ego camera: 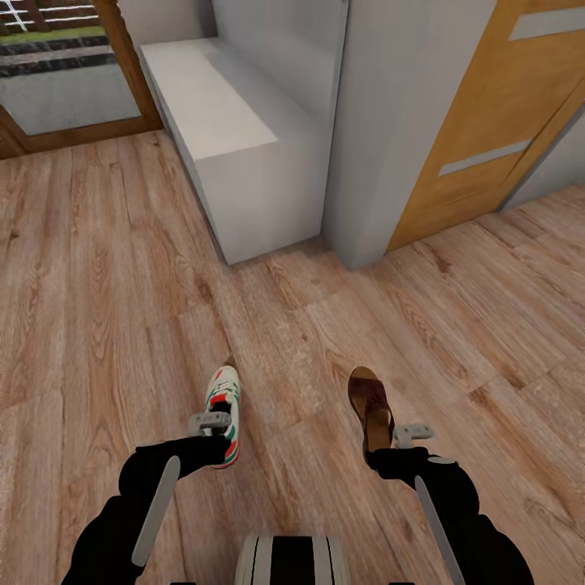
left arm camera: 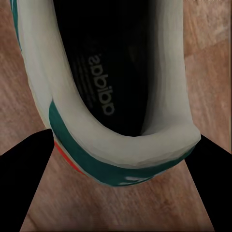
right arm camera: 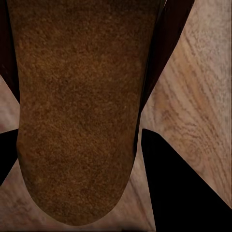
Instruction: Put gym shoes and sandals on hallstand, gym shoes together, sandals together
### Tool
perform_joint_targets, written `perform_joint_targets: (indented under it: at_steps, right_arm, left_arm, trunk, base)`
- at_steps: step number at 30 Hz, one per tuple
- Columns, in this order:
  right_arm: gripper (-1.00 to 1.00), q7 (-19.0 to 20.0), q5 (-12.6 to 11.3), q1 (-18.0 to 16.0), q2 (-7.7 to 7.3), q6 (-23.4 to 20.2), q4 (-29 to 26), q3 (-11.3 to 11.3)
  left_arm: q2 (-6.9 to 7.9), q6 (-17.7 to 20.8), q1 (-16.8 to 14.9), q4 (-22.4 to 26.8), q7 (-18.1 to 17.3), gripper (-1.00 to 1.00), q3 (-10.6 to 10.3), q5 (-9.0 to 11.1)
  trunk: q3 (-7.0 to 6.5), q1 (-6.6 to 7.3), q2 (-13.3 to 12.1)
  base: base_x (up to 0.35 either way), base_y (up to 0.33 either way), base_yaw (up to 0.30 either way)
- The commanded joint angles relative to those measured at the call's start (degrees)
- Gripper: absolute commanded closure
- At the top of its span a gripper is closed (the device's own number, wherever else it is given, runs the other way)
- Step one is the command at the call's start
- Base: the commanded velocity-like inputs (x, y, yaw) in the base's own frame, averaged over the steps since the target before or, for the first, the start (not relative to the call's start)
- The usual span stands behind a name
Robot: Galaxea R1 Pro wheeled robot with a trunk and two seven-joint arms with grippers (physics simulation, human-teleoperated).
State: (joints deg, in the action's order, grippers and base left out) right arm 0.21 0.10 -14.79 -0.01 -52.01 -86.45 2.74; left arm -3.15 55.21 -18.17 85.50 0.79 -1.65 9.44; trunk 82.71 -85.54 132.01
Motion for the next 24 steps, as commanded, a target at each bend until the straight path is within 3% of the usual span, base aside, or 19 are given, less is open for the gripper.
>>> perform_joint_targets:
  at_steps: [1, 24]
  right_arm:
    - [1.00, -0.1, -0.1, 0.0, 0.00, -0.3, -0.1, 0.0]
    - [1.00, -0.1, -0.1, 0.0, -0.05, 0.3, 0.1, 0.1]
  left_arm:
    - [-0.01, 0.3, 0.0, 0.1, 0.1, 1.00, 0.0, 0.2]
    - [0.07, 0.3, 0.0, 0.1, 0.0, 1.00, -0.2, 0.1]
  trunk:
    - [-0.15, 0.23, -0.4]
    - [-4.28, 5.28, -9.6]
  base:
    - [0.000, 0.000, 0.000]
    - [0.000, 0.000, 0.000]
